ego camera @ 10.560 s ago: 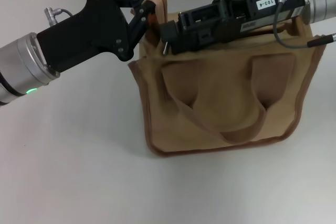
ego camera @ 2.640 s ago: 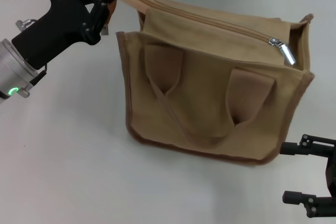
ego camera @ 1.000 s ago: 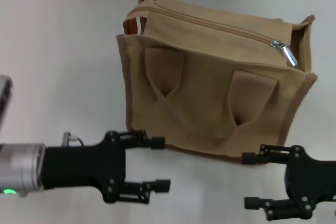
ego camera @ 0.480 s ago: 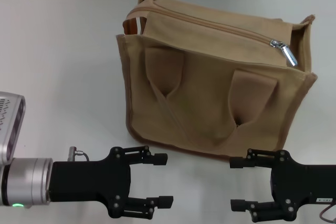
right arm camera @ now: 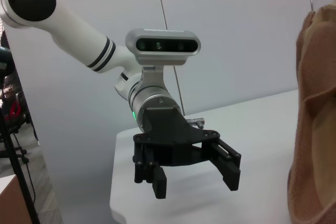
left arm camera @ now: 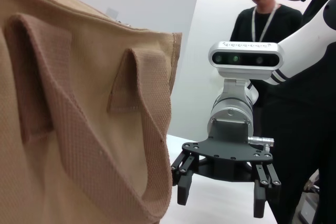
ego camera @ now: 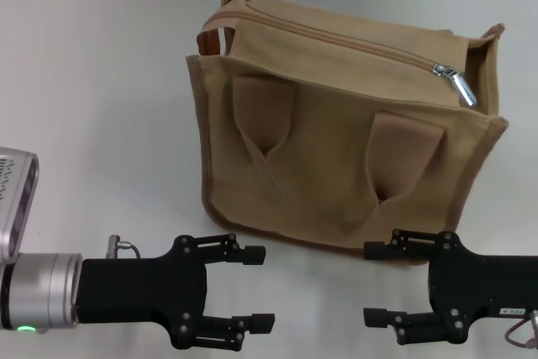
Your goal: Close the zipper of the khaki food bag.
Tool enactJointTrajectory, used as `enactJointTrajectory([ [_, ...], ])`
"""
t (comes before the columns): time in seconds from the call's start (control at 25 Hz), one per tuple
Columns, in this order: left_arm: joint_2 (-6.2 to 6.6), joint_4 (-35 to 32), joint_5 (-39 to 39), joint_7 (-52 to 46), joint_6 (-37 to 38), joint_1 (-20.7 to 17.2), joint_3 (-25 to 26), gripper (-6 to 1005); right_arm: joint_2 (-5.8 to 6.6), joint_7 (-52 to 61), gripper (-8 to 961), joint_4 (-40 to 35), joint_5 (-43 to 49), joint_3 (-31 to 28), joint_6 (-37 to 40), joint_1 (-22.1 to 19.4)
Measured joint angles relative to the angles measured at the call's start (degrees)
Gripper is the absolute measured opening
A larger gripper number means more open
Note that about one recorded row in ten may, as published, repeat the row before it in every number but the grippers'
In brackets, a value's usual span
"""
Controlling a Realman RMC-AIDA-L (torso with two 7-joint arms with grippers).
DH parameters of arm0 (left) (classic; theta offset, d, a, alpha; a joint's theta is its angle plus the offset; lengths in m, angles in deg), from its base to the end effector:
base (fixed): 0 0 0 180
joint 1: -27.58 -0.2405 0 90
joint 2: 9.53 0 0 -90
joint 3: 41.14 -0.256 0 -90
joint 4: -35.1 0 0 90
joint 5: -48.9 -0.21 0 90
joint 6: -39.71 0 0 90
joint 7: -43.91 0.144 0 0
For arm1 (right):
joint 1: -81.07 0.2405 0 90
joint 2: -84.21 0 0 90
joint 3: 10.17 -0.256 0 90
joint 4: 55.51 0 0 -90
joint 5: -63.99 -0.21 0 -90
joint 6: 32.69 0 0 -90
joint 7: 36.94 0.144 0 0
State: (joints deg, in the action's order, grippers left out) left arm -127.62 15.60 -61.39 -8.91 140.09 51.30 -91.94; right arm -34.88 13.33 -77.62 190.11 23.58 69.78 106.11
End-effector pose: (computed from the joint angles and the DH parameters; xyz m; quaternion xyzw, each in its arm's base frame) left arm -0.2814 0.2282 -0.0518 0.9455 0.1211 0.3023 0.0059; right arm 0.2896 0.2337 -0.0417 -0.9528 0.1040 0.2844 0.0191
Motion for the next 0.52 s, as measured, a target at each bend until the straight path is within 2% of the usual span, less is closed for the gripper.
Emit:
enactJointTrajectory([
  [0.52, 0.14, 0.1, 0.0, 0.0, 0.0, 0.0, 0.0, 797, -0.09, 0.0, 779, 0.0, -0.2, 0.0, -0.4, 0.0],
])
